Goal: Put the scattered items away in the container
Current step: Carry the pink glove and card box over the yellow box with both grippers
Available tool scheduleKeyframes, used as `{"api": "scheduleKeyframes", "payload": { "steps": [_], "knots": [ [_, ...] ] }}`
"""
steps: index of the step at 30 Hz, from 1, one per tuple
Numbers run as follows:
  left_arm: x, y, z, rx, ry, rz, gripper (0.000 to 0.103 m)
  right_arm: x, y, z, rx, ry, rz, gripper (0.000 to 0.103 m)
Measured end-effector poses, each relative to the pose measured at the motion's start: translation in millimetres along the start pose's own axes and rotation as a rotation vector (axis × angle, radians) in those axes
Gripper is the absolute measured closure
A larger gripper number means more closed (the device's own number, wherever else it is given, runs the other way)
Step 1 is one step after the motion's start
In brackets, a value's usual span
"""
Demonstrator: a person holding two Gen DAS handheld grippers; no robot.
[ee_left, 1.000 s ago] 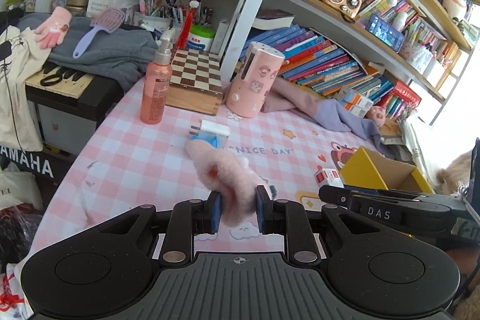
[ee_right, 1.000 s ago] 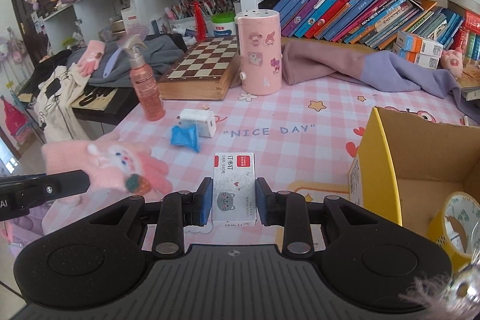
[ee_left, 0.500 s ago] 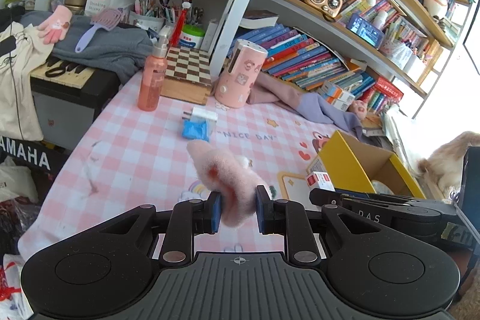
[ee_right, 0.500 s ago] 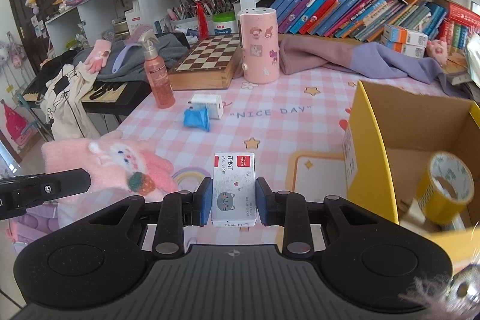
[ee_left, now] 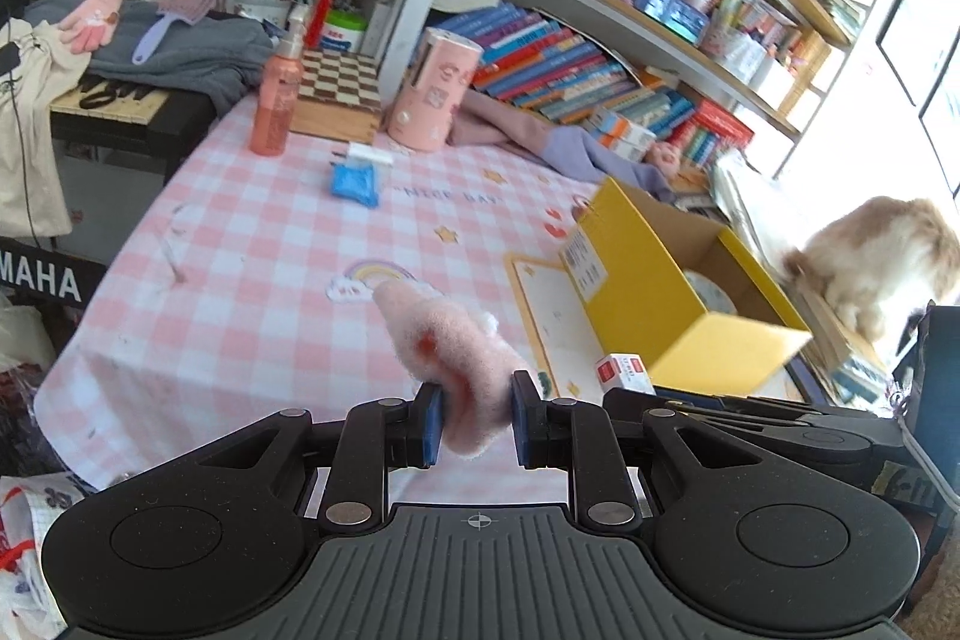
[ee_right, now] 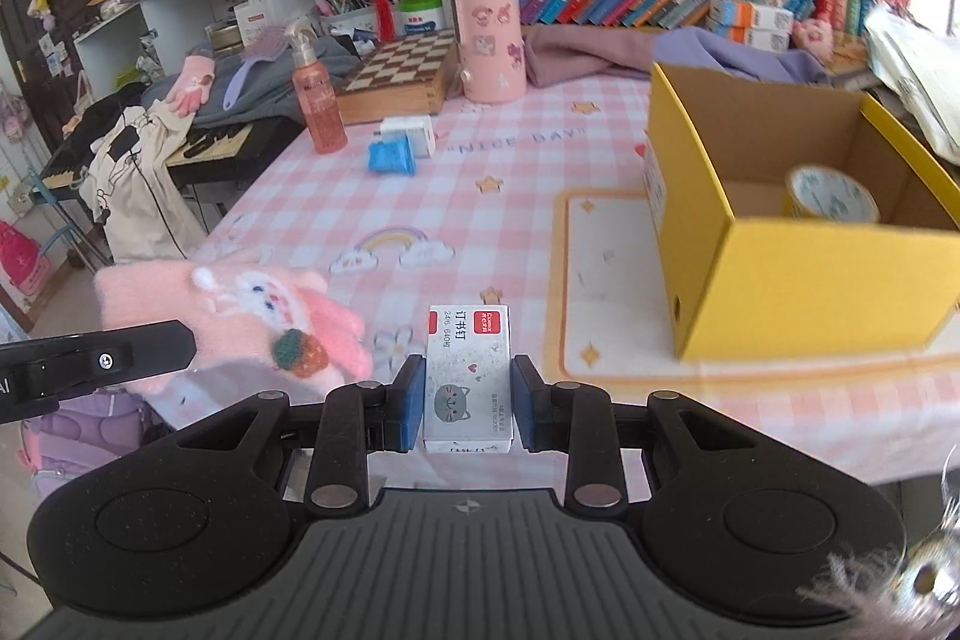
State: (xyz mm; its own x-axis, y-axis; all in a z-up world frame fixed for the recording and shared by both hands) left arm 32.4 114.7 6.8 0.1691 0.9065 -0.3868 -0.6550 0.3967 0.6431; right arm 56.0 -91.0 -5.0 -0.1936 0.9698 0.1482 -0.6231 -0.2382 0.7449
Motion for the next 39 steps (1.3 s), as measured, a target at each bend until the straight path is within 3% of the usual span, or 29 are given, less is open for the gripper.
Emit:
{"api": "scheduleKeyframes", "payload": {
  "steps": [9, 25, 39],
  "knots": [
    [-16.0, 1.0, -7.7, 0.026, -0.048, -0.059, 0.082, -11.5, 21.7, -21.0, -0.005, -0.076, -0.056, 0.075],
    [-73.2, -38.9, -15.8, 0.133, -0.172, -0.234, 0.082, -62.1, 58.4, -59.1, 0.004, -0.228, -0.21, 0.075],
    [-120.4, -65.5, -16.7, 0.193, -0.263, -0.296, 0.082, -102.2, 74.6, -69.0, -0.01, -0.311, -0.268, 0.075]
  ]
}}
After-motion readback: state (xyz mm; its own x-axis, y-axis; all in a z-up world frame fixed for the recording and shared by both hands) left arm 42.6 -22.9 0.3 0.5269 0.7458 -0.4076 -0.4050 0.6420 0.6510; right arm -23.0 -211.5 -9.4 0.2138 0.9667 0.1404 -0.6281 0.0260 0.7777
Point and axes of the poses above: each gripper's, at about its wrist camera, not at the fingertips, and y roughly against the way its jaws point, x to its left, z to its top, the point moved 1 cm from there along -y, roughly the way its jaws point, and after that the axes turned 5 degrees about x, right-handed, at the moved point
